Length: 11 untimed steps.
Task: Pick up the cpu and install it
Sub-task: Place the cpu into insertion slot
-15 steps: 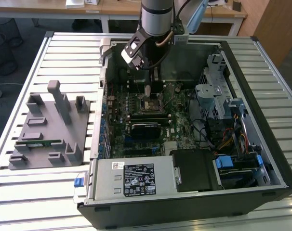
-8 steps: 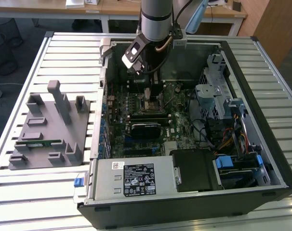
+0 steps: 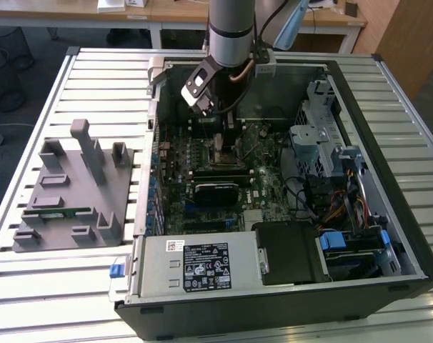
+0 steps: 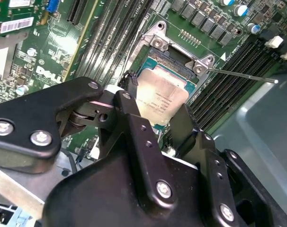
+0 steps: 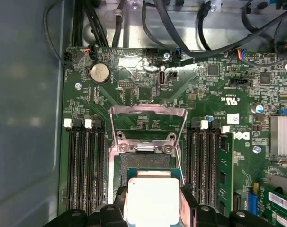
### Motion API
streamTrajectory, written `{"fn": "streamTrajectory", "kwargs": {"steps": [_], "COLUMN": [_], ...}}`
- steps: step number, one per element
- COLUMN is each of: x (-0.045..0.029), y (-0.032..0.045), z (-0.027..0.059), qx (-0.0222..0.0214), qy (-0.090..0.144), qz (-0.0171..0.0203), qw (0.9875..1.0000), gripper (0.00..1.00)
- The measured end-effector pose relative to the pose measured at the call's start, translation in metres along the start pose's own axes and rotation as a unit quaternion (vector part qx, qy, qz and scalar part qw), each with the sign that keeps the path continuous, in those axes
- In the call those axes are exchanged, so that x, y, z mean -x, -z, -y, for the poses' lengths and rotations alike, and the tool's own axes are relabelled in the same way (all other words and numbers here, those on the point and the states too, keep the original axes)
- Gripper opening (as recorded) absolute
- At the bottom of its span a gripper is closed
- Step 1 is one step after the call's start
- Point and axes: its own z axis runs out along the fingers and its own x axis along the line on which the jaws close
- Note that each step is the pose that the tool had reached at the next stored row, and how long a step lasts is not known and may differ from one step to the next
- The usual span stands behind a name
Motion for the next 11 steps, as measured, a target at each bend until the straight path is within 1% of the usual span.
{"fn": "streamTrajectory", "kwargs": {"steps": [6,11], "x": [-0.0031,-0.0036], "y": [-0.0065,-0.0136], "z": [0.0002,0.0004], "qx": [0.0,0.0], "qy": [-0.009,-0.01], "qz": [0.0003,0.0003], "qw": [1.0,1.0], "gripper": [0.53,0.53]}}
